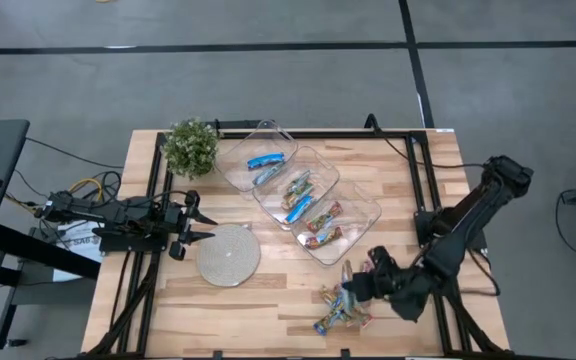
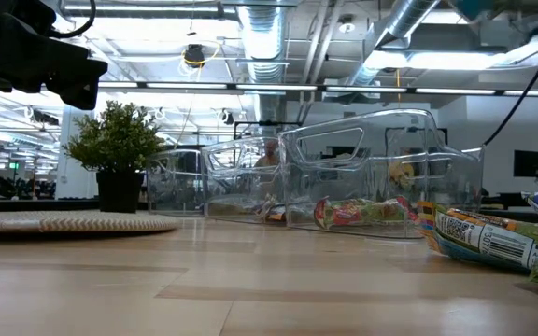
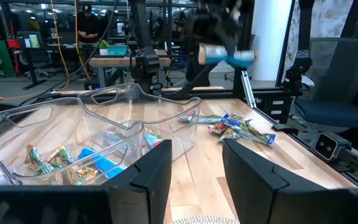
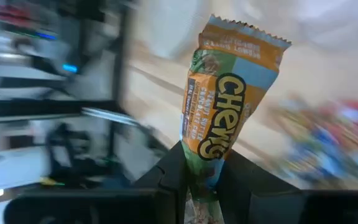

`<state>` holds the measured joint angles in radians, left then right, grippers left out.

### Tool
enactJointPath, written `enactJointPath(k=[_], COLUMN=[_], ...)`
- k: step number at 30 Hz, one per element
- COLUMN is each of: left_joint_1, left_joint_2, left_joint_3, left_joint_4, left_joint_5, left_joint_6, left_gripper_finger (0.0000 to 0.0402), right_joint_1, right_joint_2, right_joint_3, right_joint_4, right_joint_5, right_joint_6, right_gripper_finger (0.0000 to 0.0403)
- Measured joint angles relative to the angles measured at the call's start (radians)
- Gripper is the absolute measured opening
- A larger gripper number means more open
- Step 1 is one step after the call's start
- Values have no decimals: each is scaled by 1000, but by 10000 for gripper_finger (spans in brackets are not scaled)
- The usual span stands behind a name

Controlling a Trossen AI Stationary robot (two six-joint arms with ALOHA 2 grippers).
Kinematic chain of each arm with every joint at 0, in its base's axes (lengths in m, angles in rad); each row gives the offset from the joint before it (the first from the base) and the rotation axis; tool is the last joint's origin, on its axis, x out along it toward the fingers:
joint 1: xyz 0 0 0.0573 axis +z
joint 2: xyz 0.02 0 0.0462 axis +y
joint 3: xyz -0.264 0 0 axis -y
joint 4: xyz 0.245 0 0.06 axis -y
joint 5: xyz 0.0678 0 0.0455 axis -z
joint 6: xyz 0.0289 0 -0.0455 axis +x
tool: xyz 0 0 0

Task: Pick and place Granola Bars by type
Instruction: Put the yellow granola bar into the middle transparent bin

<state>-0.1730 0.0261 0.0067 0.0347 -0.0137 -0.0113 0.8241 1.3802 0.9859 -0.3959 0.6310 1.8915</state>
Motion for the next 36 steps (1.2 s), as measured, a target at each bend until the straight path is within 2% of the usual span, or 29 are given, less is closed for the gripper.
enactJointPath(k=[7, 12, 26, 36], left_joint_1=[0, 0, 0, 0], left_joint_2=[0, 0, 0, 0], left_joint_3=[0, 0, 0, 0], left_joint_4=[0, 0, 0, 0], left_joint_5=[0, 0, 0, 0], left_joint_6=[0, 0, 0, 0], left_gripper_finger=[138, 138, 138, 138], right_joint_1=[-79, -136, -278, -488], right_joint_2=[-87, -129, -132, -131], right_joint_3=[0, 0, 0, 0], right_joint_4=[143, 147, 150, 151], right_joint_5=[111, 120, 117, 99], right_joint_6=[-260, -352, -455, -487], right_gripper_finger=[58, 58, 58, 59])
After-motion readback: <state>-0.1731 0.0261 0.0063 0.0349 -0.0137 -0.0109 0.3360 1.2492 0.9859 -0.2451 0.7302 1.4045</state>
